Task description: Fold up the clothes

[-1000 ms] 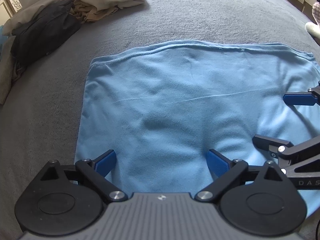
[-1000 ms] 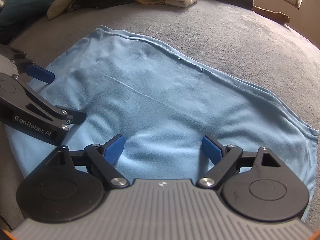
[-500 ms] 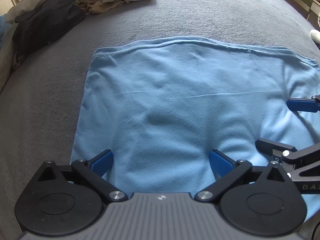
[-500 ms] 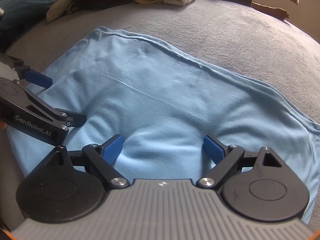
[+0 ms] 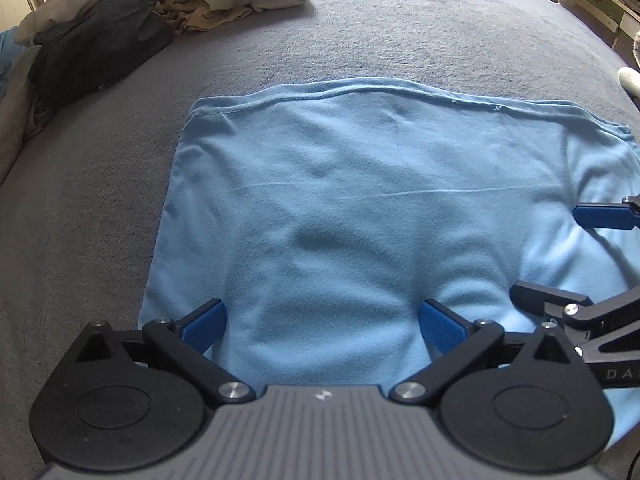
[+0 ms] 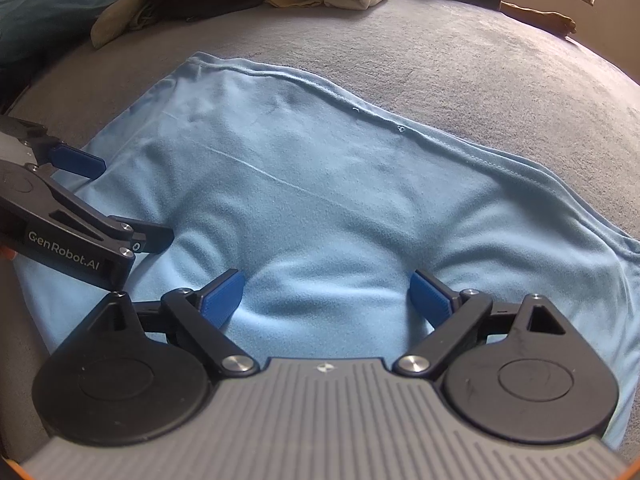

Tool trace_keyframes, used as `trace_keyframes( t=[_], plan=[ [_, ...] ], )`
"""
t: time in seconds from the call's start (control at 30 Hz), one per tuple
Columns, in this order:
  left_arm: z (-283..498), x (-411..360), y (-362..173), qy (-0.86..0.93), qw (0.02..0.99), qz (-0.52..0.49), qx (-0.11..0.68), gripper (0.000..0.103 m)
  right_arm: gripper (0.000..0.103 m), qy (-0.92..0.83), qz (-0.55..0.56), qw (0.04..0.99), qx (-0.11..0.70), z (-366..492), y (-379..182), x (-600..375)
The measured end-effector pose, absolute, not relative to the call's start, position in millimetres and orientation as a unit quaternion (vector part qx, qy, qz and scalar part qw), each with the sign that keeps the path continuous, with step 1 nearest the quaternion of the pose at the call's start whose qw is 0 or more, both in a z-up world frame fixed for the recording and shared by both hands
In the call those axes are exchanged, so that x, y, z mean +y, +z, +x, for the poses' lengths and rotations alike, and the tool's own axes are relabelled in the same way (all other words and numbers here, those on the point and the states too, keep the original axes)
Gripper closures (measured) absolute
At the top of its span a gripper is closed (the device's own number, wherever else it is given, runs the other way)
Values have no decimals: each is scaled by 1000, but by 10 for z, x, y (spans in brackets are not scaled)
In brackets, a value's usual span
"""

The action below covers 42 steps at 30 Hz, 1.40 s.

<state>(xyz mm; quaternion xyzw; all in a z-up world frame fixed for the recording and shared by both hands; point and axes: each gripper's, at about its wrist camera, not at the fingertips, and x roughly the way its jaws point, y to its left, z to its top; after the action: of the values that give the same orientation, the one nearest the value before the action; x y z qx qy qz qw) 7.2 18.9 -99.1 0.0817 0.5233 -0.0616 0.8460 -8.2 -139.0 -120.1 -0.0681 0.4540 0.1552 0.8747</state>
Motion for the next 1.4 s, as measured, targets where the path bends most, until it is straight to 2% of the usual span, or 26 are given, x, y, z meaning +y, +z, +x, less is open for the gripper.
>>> trace_keyframes(
  t=[0.2,0.67,0.9,1.4],
  plan=[
    [56,187,-994,-62,848,83,520,0,4,152,-70,871,462,-64,-1222,-1349],
    [50,182,-996,-62,849,84,518,0,4,101,-76,887,444,-224,-1038,-1395],
    [53,183,-1000,-60,849,83,518,0,3,42,-35,892,449,-361,-1000,-1589],
    [58,197,-1004,-59,850,83,517,0,1,1,6,879,478,-425,-1216,-1617]
  ],
)
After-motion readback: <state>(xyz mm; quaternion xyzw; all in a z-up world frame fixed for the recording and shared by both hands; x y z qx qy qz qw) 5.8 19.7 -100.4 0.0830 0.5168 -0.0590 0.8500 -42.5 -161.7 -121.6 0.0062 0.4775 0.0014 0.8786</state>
